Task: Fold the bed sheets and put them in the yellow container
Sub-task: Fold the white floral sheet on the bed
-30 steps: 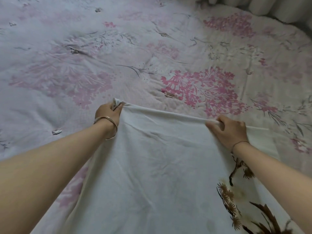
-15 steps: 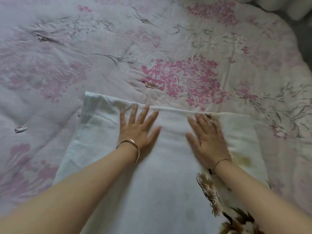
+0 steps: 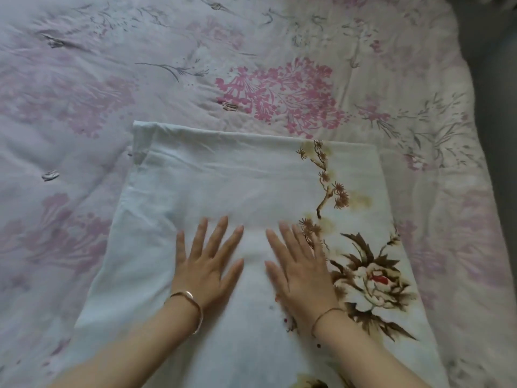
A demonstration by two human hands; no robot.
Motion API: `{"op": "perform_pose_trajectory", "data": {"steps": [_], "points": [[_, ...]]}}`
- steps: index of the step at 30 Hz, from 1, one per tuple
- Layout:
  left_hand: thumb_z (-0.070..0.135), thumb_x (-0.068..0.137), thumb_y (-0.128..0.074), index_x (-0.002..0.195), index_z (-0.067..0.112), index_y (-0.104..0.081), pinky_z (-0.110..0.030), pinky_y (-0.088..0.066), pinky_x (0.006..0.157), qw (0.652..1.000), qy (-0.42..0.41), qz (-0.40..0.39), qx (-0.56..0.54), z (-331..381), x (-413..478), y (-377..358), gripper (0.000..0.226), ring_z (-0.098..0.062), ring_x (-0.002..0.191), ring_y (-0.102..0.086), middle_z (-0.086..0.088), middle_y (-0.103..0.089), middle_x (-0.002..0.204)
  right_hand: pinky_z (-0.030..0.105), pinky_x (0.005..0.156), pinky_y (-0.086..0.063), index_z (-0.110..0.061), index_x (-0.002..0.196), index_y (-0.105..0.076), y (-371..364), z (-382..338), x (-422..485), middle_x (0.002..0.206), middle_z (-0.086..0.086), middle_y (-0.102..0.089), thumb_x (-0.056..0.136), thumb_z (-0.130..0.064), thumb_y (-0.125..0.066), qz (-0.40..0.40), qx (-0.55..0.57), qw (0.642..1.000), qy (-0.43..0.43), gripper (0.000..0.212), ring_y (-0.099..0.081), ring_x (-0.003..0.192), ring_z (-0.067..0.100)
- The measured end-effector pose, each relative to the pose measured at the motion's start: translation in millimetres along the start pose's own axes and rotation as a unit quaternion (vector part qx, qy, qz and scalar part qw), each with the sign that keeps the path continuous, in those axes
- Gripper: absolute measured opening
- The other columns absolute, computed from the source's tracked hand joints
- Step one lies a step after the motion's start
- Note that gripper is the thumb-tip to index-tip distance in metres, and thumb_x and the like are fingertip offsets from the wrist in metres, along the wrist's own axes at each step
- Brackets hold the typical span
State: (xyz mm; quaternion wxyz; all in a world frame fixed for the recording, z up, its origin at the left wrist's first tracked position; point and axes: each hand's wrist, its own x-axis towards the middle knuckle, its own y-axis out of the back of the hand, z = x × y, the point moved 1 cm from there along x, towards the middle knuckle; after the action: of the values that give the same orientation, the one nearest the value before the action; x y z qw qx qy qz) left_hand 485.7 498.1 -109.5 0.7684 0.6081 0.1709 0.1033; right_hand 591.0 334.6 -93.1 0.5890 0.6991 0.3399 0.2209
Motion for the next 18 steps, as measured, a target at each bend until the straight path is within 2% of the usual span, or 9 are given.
{"op": "perform_pose_trajectory", "data": {"steps": [2, 4, 7, 9, 10, 12, 14, 16, 18], "points": [[0.051, 0.096, -0.01, 0.145, 0.034, -0.026, -0.042, 0.0, 0.111, 0.999, 0.027, 0.028, 0.03, -24.9, -4.2, -1.0, 0.054, -0.022, 0.142, -0.012, 0.003, -0.028, 0.153, 0.031, 0.115, 0.01, -0.036, 0.15, -0.004, -5.4, 30.0, -17.7, 0.159, -0.009, 0.001, 0.097, -0.054, -0.005, -0.009, -0.006, 1.0, -0.014, 0.056, 0.011, 0.144, 0.006], [0.048, 0.093, -0.013, 0.147, 0.035, -0.019, -0.041, 0.002, 0.112, 0.996, 0.063, 0.055, 0.039, -40.7, -2.6, 2.1, 0.056, -0.023, 0.143, -0.012, 0.004, -0.022, 0.155, 0.027, 0.115, 0.015, -0.037, 0.148, 0.002, 0.2, 70.1, -35.7, 0.158, -0.011, 0.005, 0.094, -0.055, -0.003, 0.0, -0.017, 0.998, -0.068, 0.057, 0.013, 0.144, 0.005], [0.049, 0.093, -0.006, 0.147, 0.04, 0.001, -0.045, 0.009, 0.113, 0.99, 0.125, 0.034, 0.054, -49.8, -9.6, 4.6, 0.055, -0.024, 0.145, 0.006, 0.009, 0.002, 0.158, 0.036, 0.119, 0.005, -0.035, 0.146, 0.008, 15.4, 116.5, -62.6, 0.159, -0.008, 0.003, 0.086, -0.059, 0.004, -0.01, -0.022, 0.977, -0.21, 0.064, 0.007, 0.145, 0.01], [0.048, 0.096, -0.005, 0.147, 0.039, 0.008, -0.051, 0.015, 0.111, 0.983, 0.174, 0.0, 0.06, -53.5, -17.6, 11.6, 0.053, -0.026, 0.144, 0.016, 0.009, 0.011, 0.157, 0.038, 0.119, 0.004, -0.029, 0.149, 0.006, 27.3, 117.7, -75.7, 0.159, -0.006, 0.007, 0.083, -0.06, 0.007, -0.011, -0.008, 0.964, -0.265, 0.073, 0.009, 0.146, 0.012], [0.049, 0.095, -0.005, 0.147, 0.038, 0.005, -0.051, 0.019, 0.108, 0.983, 0.179, 0.006, 0.05, -50.7, -23.5, 14.9, 0.054, -0.028, 0.144, 0.015, 0.007, 0.008, 0.158, 0.037, 0.119, 0.007, -0.026, 0.15, 0.001, 32.3, 106.5, -80.5, 0.158, -0.007, 0.008, 0.083, -0.06, 0.006, 0.005, 0.01, 0.966, -0.257, 0.075, 0.01, 0.145, 0.01], [0.051, 0.091, -0.011, 0.148, 0.031, -0.015, -0.046, 0.024, 0.107, 0.992, 0.103, 0.067, 0.04, -26.4, -46.4, 18.4, 0.06, -0.032, 0.144, -0.004, -0.001, -0.018, 0.157, 0.032, 0.118, 0.009, -0.024, 0.151, -0.008, 35.7, 61.5, -90.8, 0.158, -0.008, 0.004, 0.089, -0.057, -0.002, 0.047, 0.044, 0.981, -0.183, 0.07, 0.01, 0.144, 0.007], [0.05, 0.095, -0.011, 0.142, 0.027, -0.034, -0.048, 0.011, 0.111, 0.998, -0.006, 0.047, 0.051, 10.6, -79.6, 7.6, 0.056, -0.03, 0.138, -0.022, -0.005, -0.04, 0.147, 0.032, 0.117, 0.004, -0.022, 0.15, -0.02, 20.4, 3.5, -102.9, 0.158, -0.003, -0.011, 0.097, -0.05, -0.01, 0.042, 0.057, 0.993, -0.094, 0.061, -0.001, 0.145, 0.011], [0.051, 0.096, -0.005, 0.139, 0.03, -0.035, -0.052, -0.001, 0.11, 0.998, -0.048, 0.007, 0.039, 35.0, -109.5, -6.7, 0.056, -0.027, 0.136, -0.026, -0.003, -0.043, 0.145, 0.036, 0.115, -0.004, -0.022, 0.146, -0.031, -4.6, -38.0, -112.6, 0.154, 0.002, -0.028, 0.1, -0.047, -0.009, 0.007, 0.047, 0.998, -0.03, 0.056, -0.016, 0.142, 0.017], [0.055, 0.095, -0.006, 0.141, 0.032, -0.032, -0.054, -0.004, 0.109, 0.997, -0.065, -0.012, 0.038, 31.1, -124.2, -16.2, 0.058, -0.026, 0.138, -0.024, 0.0, -0.038, 0.148, 0.037, 0.115, -0.005, -0.026, 0.146, -0.029, -20.3, -41.1, -121.8, 0.154, 0.002, -0.028, 0.1, -0.048, -0.008, -0.017, 0.009, 1.0, 0.004, 0.056, -0.016, 0.142, 0.016]]}}
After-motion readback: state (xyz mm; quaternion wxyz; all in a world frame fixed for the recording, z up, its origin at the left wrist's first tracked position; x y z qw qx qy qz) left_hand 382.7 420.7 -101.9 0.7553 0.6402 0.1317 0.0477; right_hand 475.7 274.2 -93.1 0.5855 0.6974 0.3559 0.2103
